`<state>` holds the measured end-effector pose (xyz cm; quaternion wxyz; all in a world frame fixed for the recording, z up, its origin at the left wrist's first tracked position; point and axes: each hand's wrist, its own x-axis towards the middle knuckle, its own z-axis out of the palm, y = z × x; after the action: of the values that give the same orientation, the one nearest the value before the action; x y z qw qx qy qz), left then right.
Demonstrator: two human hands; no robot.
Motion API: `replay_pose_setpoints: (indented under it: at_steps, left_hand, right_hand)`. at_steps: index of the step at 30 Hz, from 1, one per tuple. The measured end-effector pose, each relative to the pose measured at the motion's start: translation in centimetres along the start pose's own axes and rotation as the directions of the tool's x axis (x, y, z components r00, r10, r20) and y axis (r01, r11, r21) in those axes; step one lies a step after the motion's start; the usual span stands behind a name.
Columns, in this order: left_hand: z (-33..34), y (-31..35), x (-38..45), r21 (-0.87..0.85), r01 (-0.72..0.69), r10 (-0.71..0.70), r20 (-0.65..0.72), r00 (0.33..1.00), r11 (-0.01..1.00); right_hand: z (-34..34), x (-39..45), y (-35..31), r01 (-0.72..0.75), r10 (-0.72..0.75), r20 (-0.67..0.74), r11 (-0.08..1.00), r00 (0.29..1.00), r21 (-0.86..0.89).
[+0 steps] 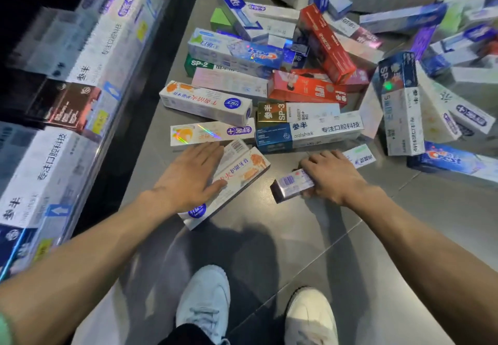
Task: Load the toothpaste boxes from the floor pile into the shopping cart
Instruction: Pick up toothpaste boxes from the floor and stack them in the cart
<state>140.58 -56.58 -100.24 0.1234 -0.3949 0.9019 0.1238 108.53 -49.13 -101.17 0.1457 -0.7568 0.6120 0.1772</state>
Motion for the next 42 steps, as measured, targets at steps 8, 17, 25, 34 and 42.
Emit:
replay_pose_setpoints:
  at_steps: [8, 17, 25, 34, 42]
  left_hand:
    - [1.8, 0.1, -0.6, -0.231, 0.184, -0.182, 0.030, 0.983, 0.955]
    - [1.7, 1.7, 1.6, -0.443, 0.335, -0.337, 0.078, 0.938, 0.831]
    - [1.0, 1.4, 1.6, -0.483, 0.390, -0.387, 0.112, 0.915, 0.784]
    - [-4.6, 1.1, -0.1, -0.898, 0.270, -0.543, 0.042, 0.839, 0.347]
    - [-16.7, 5.7, -3.6, -0.941, 0.288, -0.406, 0.336, 0.850, -0.177]
  right_hand:
    - [-0.8, -0.7, -1.3, -0.052, 0.089, -0.039, 0.829, 0.995, 0.557]
    - [-1.6, -3.4, -2.7, -0.069, 0.311, 0.111, -0.143, 0.944, 0.987]
    - [-1.7, -4.1, -5.6, -0.130, 0.171, 0.310, -0.651, 0.935, 0.748]
    - [-5.5, -2.8, -8.4, -0.115, 0.145, 0.353, -0.777, 0.924, 0.619]
    - [-17.3, -6.3, -8.6, -0.074, 0.239, 0.282, -0.629, 0.929, 0.774]
